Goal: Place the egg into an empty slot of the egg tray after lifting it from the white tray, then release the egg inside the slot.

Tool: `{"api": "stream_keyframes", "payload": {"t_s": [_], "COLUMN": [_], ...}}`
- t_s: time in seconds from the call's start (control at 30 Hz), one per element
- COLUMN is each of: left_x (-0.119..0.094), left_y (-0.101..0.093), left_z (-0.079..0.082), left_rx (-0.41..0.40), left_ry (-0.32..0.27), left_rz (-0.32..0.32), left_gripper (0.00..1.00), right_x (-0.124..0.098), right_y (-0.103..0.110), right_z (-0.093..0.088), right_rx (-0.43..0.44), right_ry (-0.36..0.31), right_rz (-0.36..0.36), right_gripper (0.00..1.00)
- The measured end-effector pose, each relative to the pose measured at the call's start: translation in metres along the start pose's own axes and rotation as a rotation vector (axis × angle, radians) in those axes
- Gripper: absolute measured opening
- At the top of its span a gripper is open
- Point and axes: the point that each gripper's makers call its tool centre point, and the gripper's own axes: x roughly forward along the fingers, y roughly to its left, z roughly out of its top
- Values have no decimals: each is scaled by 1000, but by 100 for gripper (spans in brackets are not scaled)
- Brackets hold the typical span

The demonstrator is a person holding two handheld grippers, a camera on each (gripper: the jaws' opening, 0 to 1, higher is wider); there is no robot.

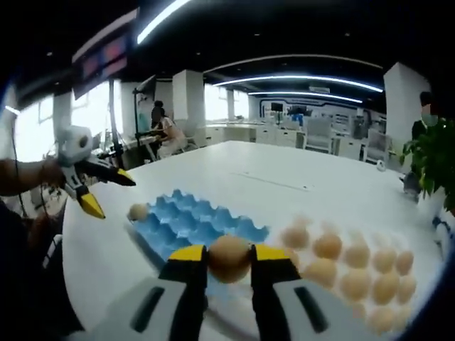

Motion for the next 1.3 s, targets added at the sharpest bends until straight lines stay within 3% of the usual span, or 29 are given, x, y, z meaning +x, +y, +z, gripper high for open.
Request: {"api": "stream_keyframes", "payload": {"t_s": [0.47, 0.77, 1.3], "left_x": [0, -1, 1], "left_y": [3, 3, 4], "left_z": [-6, -7, -10], "left_rx": [0, -4, -8], "left_ry": [7, 8, 14], "left_rz": [-4, -2, -14], "left_gripper": [73, 73, 72], "right_x": [35, 57, 85], "right_y": [65, 97, 123], "right_z": [13, 19, 12], "right_rx": [-64, -81, -110], "right_ry": [-16, -29, -7], "right_rz": [194, 280, 350], "right_gripper": [23, 23, 23]}}
